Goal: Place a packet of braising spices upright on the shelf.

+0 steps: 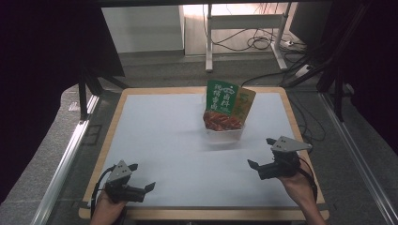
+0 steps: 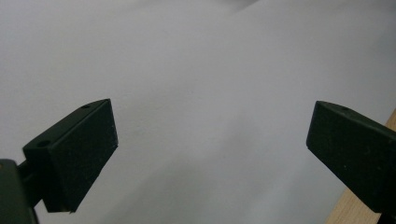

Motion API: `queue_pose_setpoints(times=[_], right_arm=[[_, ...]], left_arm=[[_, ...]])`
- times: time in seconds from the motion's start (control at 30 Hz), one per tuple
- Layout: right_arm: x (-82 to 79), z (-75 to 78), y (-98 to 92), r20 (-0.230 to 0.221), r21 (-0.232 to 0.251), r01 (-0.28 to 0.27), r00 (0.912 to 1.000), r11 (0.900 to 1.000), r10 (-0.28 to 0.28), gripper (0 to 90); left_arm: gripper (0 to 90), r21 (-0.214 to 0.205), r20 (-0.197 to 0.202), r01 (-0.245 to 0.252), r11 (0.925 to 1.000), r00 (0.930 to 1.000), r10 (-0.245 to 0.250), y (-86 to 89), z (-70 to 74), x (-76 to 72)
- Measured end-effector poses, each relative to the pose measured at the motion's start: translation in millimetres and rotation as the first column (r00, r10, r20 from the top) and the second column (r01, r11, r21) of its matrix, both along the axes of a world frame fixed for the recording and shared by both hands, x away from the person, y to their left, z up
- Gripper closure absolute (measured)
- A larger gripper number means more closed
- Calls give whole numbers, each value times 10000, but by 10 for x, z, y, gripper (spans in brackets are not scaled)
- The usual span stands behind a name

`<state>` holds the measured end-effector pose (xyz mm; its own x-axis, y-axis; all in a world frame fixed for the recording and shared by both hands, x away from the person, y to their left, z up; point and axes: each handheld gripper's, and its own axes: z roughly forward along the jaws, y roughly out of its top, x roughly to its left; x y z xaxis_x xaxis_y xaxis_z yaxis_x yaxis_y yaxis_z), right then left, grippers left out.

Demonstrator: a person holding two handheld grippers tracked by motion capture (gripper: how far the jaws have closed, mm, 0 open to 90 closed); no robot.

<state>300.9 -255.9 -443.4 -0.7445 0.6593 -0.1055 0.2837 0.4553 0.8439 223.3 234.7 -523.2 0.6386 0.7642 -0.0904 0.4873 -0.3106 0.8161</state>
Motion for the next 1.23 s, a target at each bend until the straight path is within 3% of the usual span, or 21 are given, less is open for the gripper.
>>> queue_pose_setpoints(times=[0.47,0.6,0.8,0.97,1.23], right_arm=[[-133,-225,-213,-389,23,456,9982,9990,-455,0],[-154,-329,-275,-686,-68,583,9959,9983,-586,0],[-146,-454,-299,-953,-446,632,9932,9970,-672,0],[-103,-555,-295,-1478,-626,596,9867,9963,-683,0],[-74,-601,-302,-1807,-748,561,9811,9956,-689,1]], left_arm=[[21,77,-30,-62,10000,10000,62,-6,-1,0],[21,77,-23,-64,9999,10000,64,-1,-1,-5],[23,96,-13,-76,9999,10000,76,-1,-2,-12],[24,119,-5,-122,9999,9999,122,-2,-3,-20],[26,132,-21,-130,9998,9999,130,-10,-1,-16]])
